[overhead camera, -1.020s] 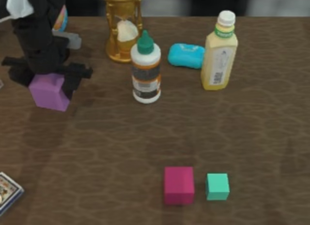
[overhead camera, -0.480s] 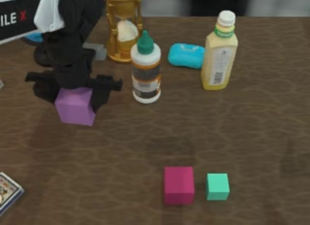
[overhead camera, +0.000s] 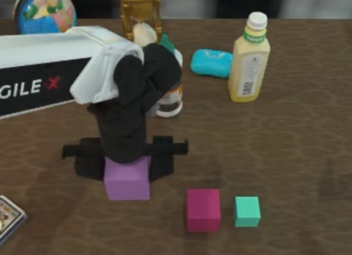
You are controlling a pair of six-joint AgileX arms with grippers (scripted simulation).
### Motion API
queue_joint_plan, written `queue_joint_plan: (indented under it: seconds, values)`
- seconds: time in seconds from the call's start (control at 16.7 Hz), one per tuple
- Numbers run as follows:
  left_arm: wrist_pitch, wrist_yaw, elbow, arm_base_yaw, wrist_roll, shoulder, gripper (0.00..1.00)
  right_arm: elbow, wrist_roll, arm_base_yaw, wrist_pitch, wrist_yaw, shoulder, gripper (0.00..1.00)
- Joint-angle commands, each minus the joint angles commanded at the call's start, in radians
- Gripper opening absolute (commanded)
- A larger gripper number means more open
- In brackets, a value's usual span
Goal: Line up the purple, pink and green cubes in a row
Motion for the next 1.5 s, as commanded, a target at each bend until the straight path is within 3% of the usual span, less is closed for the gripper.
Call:
queue_joint_plan:
  seconds: [0.48,0.9,1.2,1.5]
  values:
    - [0.025,-0.002,-0.043,-0.031,-0.035,-0.025,0.00,0.000,0.000,0.000,0.000,0.000,0.000,1.00]
    - [0.260,-0.001,-0.178,-0.032,-0.036,0.068,0.00,0.000,0.000,0.000,0.000,0.000,0.000,1.00]
    - [0.283,-0.001,-0.193,-0.033,-0.036,0.079,0.00,0.000,0.000,0.000,0.000,0.000,0.000,1.00]
    - [0.283,-0.001,-0.193,-0.033,-0.036,0.079,0.38,0.000,0.000,0.000,0.000,0.000,0.000,1.00]
